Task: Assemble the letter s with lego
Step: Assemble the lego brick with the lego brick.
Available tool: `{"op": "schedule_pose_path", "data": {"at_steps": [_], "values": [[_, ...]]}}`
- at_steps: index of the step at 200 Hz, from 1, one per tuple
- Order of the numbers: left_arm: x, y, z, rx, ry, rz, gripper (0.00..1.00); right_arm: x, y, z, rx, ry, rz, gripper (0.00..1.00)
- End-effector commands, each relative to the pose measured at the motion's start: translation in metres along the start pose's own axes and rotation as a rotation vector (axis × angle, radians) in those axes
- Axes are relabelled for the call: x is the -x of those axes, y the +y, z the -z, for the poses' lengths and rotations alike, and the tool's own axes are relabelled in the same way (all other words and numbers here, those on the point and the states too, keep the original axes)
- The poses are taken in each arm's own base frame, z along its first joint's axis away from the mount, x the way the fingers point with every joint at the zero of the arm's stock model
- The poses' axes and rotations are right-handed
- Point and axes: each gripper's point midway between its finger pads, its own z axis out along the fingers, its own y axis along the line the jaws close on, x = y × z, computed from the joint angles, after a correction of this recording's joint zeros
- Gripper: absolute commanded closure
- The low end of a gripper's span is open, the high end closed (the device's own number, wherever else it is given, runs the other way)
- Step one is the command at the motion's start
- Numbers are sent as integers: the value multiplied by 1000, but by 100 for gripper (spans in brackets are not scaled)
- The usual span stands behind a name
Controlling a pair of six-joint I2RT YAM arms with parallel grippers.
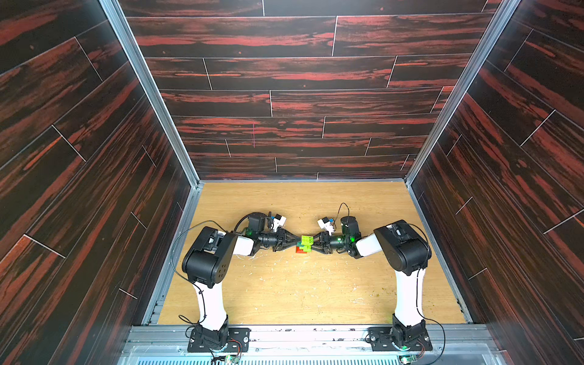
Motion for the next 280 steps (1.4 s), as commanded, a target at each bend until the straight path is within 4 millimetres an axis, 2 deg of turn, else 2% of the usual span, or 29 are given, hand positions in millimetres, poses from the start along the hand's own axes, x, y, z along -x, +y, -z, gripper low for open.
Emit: {"op": "schedule_pose_path", "data": {"at_steps": [1,67,132,162,213,242,280], "values": [[-13,51,-2,136,3,140,74,-42,-66,-1,-170,51,-212,49],[-14,51,-3,146,13,134,67,-43,-67,-1,-168,52,-216,51],[-14,43,-8,144,31,112,67,-44,-66,-2,-157,55,-220,52],[-18,48,-9,165,46,120,67,-43,-66,-2,-158,53,-222,53],[-16,36,-10,152,47,97,65,-43,-64,-1,-159,50,-216,52],[-17,37,-10,153,50,104,64,-42,-61,0,-161,47,-208,52],[-14,29,-9,144,43,90,63,-42,-57,2,-159,43,-195,49]]}}
